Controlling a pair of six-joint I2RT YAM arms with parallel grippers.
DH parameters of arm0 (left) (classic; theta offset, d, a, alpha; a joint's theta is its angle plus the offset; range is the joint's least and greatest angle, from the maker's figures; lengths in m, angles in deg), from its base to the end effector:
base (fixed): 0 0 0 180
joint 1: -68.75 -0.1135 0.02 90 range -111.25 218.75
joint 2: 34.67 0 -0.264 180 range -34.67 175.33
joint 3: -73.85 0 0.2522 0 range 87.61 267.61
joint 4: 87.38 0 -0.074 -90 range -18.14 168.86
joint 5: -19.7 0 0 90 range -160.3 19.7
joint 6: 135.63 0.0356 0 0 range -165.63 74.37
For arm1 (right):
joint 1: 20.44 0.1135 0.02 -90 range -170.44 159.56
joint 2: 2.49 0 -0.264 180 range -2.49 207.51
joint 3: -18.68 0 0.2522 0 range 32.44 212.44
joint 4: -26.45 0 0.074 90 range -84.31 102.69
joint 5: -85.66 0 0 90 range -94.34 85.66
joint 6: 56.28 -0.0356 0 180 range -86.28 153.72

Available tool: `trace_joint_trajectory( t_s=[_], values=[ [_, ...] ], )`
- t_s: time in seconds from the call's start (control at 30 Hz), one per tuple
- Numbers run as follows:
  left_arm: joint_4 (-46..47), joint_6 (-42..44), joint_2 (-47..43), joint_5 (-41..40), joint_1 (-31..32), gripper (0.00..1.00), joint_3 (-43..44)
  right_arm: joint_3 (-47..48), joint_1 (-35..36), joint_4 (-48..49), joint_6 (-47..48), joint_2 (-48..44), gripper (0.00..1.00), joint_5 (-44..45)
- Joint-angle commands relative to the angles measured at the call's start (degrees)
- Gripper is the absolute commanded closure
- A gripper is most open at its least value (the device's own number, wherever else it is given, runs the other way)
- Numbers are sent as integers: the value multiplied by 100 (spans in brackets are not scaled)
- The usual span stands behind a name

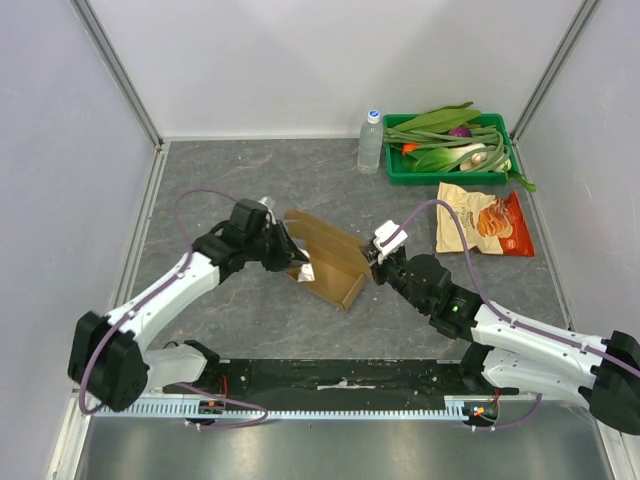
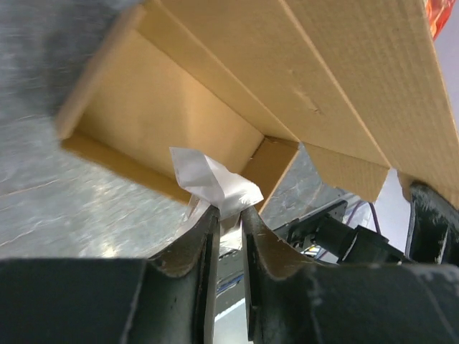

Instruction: Fold the paper box

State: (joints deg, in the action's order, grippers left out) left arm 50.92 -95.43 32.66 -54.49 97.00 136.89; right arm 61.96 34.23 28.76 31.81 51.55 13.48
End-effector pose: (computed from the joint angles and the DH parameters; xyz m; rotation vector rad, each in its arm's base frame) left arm 0.2112 -0.1245 0.2604 -0.3370 2.5378 -0.9261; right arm 0.1358 0.1727 0.2642 -0.5551 1.6420 0.4649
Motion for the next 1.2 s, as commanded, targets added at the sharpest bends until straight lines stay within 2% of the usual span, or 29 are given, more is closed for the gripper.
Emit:
trace_joint_trajectory(
  t_s=[0.0, 0.1, 0.13, 0.17, 0.27, 0.43, 0.5, 0.57, 0.6, 0.63, 0.73, 0.8, 0.93, 1.07, 1.17],
  values=[
    [1160, -707, 674, -86, 628, 76, 380, 203, -150, 431, 86, 80, 100, -332],
    [1116, -671, 1141, -587, 1006, 69, 829, 203, -299, 467, 51, 115, 100, -534],
    [1177, -689, 1159, -649, 1016, 64, 794, 195, -334, 493, 42, 124, 100, -674],
    [1247, -698, 1107, -763, 1007, 52, 751, 195, -448, 537, 24, 133, 100, -753],
    [1265, -278, 688, -1122, 1007, 39, 584, 256, -712, 511, 42, 256, 100, -1122],
    [1098, 856, -368, -1782, 920, 36, 145, 440, -1317, 336, 138, 519, 100, -1974],
    [1089, 1288, -930, -1862, 604, 35, -172, 537, -1546, 239, 147, 686, 100, -2616],
    [1282, 1603, -1256, -1478, 175, 30, -470, 660, -1907, 185, 139, 896, 100, -3308],
    [1291, 1701, -1414, -1215, -420, 29, -498, 704, -2021, 177, 130, 976, 100, -3564],
    [1309, 1806, -1442, -716, -721, 25, -498, 818, -2231, 142, 112, 1046, 100, -3749],
    [1527, 2246, -1153, 50, -1558, 22, -419, 994, -2513, 71, 86, 1301, 100, -4339],
    [1739, 2282, -846, 429, -1761, 23, -340, 1065, -2611, 45, 138, 1477, 100, -4506],
    [2153, 2220, 171, 1255, -1753, 23, -147, 1284, -2979, -87, 112, 1767, 100, -4883],
    [1627, 3026, 736, 1389, -1744, 28, 458, 1478, -3156, -175, 121, 2075, 100, -5026],
    [994, 3772, 860, 750, -1656, 28, 845, 1574, -3270, -201, 103, 2242, 100, -5043]
  ],
)
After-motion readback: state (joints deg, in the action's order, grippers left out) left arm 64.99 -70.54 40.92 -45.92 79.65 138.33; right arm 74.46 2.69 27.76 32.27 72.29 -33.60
